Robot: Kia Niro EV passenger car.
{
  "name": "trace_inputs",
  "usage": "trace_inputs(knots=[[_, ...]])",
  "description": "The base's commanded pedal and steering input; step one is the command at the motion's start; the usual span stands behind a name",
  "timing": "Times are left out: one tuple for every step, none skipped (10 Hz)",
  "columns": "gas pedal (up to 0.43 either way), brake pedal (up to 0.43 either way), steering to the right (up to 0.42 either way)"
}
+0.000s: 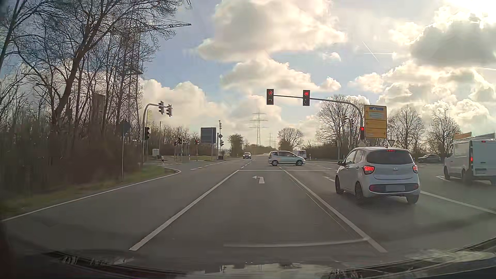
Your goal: Follow the waypoints while adhering to traffic rules and regulations
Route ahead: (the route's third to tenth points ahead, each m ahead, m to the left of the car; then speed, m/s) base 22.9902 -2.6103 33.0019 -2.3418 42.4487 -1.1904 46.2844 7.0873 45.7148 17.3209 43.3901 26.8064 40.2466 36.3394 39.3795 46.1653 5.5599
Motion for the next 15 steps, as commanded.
trace_inputs(knots=[[0.000,0.000,0.000],[0.000,0.000,0.000],[0.000,0.000,0.000],[0.000,0.000,0.000],[0.000,0.000,0.000],[0.000,0.000,0.000],[0.000,0.000,0.000],[0.000,0.000,0.000],[0.000,0.000,0.000],[0.000,0.000,0.000],[0.000,0.000,0.000],[0.000,0.000,0.000],[0.000,0.000,0.000],[0.000,0.000,0.000],[0.000,0.000,0.000]])
